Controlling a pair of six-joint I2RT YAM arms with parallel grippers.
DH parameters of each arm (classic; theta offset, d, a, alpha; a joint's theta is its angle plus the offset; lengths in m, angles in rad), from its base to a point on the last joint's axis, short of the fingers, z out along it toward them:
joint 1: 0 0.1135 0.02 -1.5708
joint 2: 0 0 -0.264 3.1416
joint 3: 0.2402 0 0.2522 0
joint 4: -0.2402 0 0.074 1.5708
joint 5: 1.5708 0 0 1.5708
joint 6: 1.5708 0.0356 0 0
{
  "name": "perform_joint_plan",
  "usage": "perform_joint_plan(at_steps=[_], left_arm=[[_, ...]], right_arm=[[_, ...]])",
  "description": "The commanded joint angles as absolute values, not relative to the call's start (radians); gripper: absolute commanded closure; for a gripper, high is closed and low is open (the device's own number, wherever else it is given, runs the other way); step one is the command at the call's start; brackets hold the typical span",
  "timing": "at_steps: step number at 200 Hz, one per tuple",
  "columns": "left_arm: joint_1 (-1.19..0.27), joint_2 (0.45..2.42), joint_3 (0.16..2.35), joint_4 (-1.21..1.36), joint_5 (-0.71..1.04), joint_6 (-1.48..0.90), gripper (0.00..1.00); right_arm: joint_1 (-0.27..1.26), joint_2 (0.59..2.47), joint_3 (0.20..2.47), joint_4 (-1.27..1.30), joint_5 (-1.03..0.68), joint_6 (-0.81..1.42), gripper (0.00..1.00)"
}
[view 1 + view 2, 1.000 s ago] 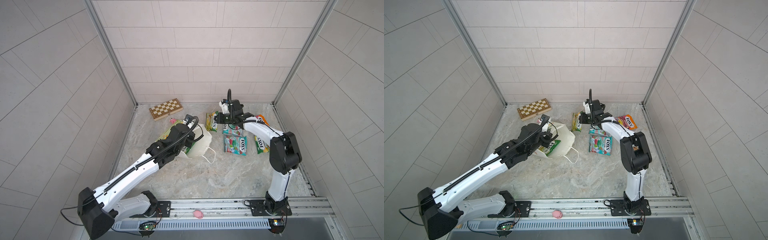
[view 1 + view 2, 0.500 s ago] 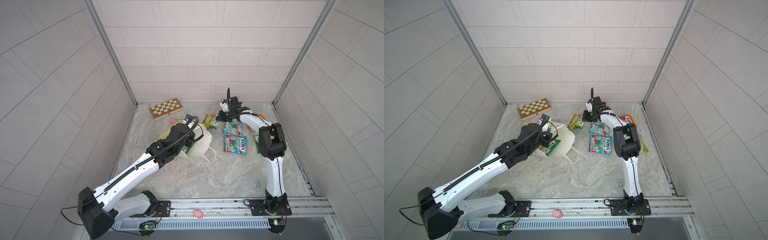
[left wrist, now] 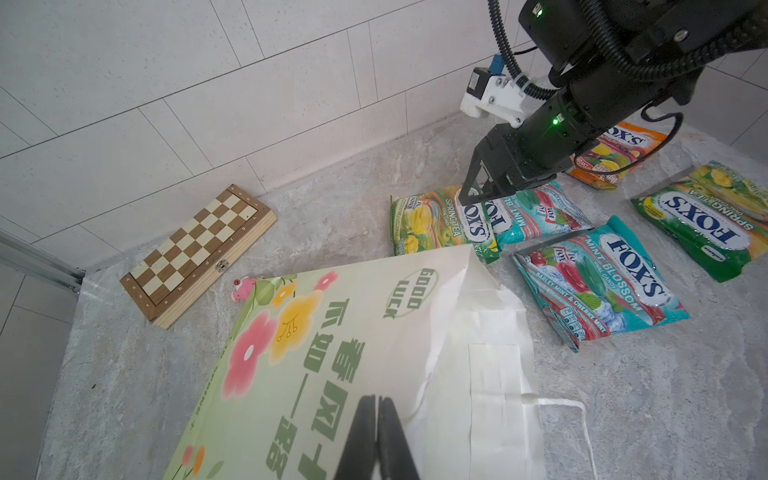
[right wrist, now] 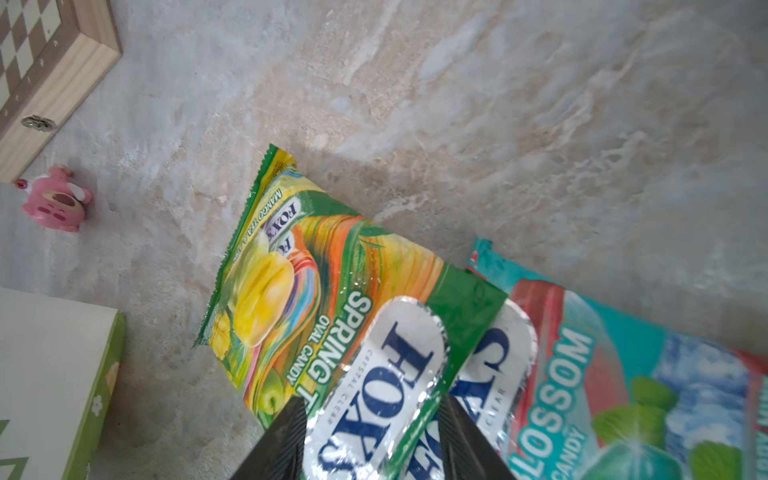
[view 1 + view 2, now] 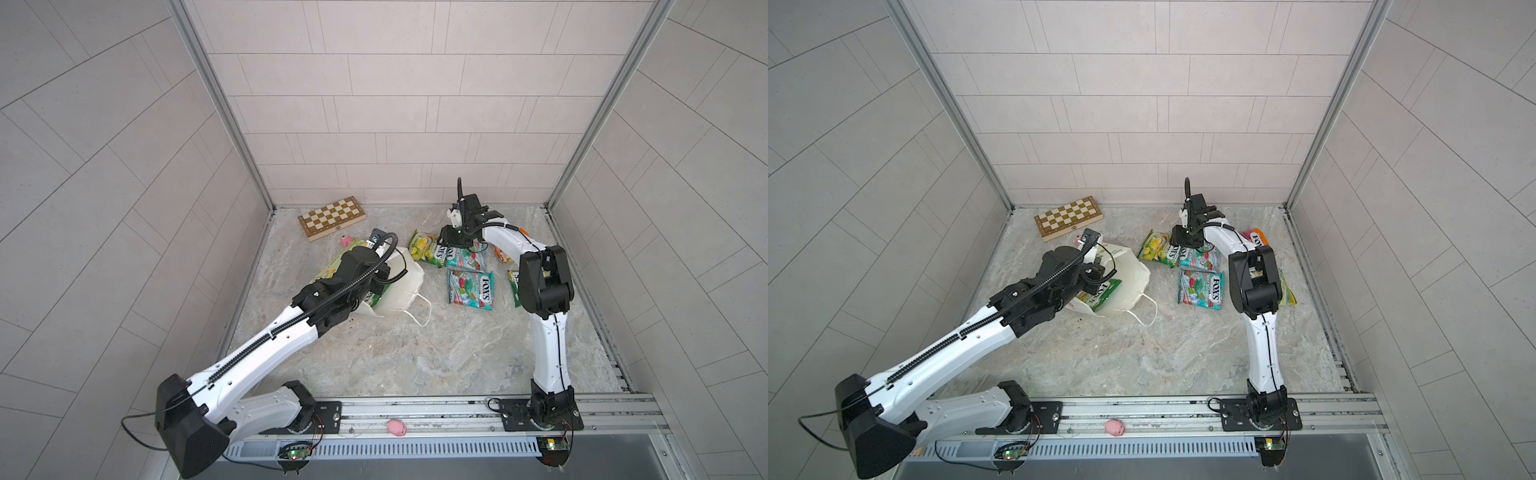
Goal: Take the snacks out of the paper bag
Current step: 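Lower the green Spring Tea pack beside the teal packs and release it, then move the right gripper back into the bag's open mouth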
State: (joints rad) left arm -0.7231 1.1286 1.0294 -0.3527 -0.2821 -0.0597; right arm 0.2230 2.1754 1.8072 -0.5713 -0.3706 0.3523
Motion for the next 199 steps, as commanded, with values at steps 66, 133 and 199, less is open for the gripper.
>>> perform_joint_plan(at_steps=[66, 133, 199], left_arm=[[-0.722, 1.114, 1.048, -0.376, -0.291, -0.048, 1.0], [-0.722, 1.098, 1.044, -0.376, -0.251, -0.035, 1.0], [-0.723, 1.082, 1.024, -0.352, -0.215, -0.027, 1.0]], right_arm=[[0.225, 1.667, 1.352, -0.454, -0.336, 0.351, 0.48], [0.276, 1.312, 0.961, -0.322, -0.502, 0.457, 0.49], [0.519, 1.167, 0.834, -0.194, -0.415, 0.574, 0.5]])
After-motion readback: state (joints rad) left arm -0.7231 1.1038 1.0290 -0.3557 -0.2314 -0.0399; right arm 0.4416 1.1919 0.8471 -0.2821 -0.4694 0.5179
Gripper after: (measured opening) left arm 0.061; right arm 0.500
